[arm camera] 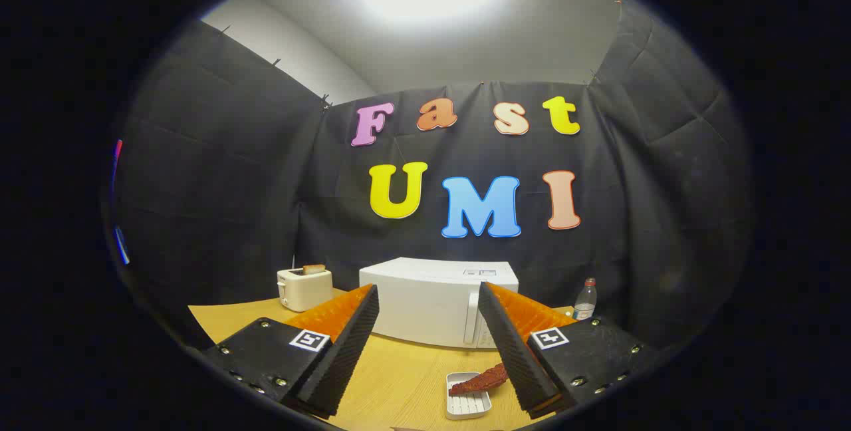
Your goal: Open the microwave, put the food inside, and close the microwave door.
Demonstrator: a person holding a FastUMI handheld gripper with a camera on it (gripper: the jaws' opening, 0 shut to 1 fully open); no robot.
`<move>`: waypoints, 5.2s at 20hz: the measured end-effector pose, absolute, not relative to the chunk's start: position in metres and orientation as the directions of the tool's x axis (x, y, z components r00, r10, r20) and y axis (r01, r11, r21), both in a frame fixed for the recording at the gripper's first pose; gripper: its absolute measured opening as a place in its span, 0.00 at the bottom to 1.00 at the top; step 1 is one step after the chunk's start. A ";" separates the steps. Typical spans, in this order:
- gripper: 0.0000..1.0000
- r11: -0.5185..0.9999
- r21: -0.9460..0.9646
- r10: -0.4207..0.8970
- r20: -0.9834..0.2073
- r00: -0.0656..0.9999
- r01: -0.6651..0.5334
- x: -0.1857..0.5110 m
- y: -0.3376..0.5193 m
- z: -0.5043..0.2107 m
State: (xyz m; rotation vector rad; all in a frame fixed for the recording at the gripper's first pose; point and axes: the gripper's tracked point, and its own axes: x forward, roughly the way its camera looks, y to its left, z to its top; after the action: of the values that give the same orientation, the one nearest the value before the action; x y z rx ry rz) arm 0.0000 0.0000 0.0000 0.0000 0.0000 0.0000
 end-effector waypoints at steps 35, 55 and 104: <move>0.95 0.997 -0.011 -0.084 -0.107 0.991 0.083 0.109 -0.029 -0.073; 0.82 0.977 0.024 -0.200 -0.245 0.949 0.212 0.264 -0.088 -0.199; 0.12 0.998 -0.003 0.067 -0.169 0.983 -0.068 0.088 0.226 -0.191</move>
State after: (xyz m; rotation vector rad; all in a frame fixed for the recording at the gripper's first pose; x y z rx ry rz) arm 0.0885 0.2261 -0.1907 -0.0083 0.1694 0.0676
